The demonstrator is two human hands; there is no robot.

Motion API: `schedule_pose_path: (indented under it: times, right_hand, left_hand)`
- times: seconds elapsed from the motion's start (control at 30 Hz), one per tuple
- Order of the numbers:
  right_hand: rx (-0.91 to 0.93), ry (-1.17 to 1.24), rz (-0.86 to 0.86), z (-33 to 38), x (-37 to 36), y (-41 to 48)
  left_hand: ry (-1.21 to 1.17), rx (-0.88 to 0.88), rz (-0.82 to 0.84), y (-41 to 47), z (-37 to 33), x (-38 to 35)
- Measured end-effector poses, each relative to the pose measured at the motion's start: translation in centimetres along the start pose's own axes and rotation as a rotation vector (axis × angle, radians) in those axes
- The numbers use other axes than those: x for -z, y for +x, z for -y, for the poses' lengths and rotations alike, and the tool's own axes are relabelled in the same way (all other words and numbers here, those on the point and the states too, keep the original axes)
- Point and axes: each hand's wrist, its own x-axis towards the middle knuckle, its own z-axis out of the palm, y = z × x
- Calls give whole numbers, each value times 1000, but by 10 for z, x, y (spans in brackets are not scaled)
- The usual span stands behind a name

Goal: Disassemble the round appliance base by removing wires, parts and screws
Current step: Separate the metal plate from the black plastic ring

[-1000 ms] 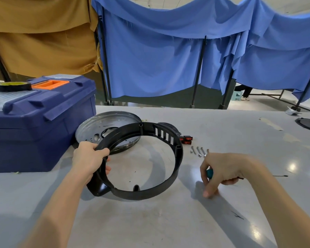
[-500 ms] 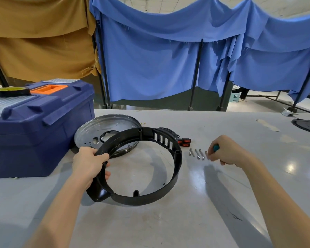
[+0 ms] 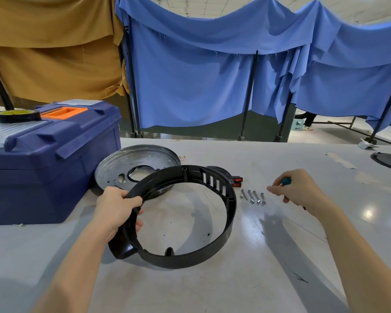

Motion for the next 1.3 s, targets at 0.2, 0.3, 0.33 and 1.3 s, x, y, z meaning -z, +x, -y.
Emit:
schedule_pose_path:
  times: [0.2, 0.3, 0.33, 1.3]
  right_hand:
    - [14, 173, -58, 8, 10, -5]
    - [63, 260, -154, 12, 11, -8]
    - [86, 307, -197, 14, 12, -10]
    - [194, -106, -13, 11, -54, -47]
  left_hand:
    - [72, -1, 154, -9, -6, -7]
    - [123, -44, 178, -13, -8, -11]
    - [154, -62, 175, -14, -8, -12]
    - [629, -476, 37, 0, -13, -14]
